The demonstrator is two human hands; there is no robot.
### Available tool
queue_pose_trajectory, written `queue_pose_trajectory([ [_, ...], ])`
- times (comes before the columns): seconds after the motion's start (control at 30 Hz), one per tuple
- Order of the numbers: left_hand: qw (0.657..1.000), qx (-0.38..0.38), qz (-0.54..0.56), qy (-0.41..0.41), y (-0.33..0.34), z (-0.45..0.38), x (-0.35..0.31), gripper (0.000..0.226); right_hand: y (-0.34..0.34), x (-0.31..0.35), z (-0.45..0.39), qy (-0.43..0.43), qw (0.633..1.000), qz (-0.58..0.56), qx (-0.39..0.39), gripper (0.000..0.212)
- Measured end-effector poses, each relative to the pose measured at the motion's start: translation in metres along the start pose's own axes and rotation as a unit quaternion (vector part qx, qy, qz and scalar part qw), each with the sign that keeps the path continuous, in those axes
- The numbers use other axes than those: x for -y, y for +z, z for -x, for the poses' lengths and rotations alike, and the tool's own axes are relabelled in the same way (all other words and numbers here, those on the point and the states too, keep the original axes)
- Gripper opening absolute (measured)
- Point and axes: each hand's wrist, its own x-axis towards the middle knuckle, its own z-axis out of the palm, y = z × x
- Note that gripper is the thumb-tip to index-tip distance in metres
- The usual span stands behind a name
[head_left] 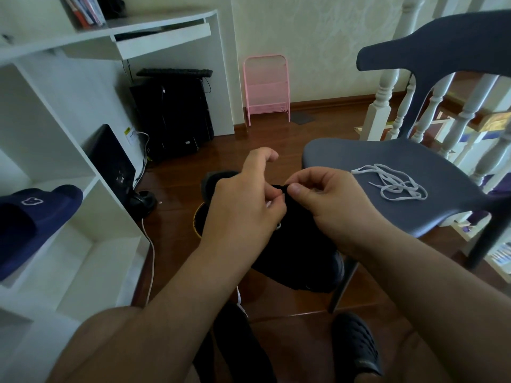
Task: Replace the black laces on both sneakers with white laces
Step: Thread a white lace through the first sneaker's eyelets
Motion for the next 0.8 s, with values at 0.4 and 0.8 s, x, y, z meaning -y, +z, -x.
queue_pose_trajectory([
  [0.4, 0.999, -0.017, -0.027, 0.010, 0.005, -0.010, 0.006, 0.067, 0.005, -0.003, -0.001, 0.126, 0.965, -0.219, 0.068, 0.017],
  [0.8, 0.998, -0.017, 0.056, -0.029, 0.011, -0.010, 0.023, 0.029, 0.008, 0.003, -0.009, 0.198, 0.903, -0.380, -0.026, 0.021],
])
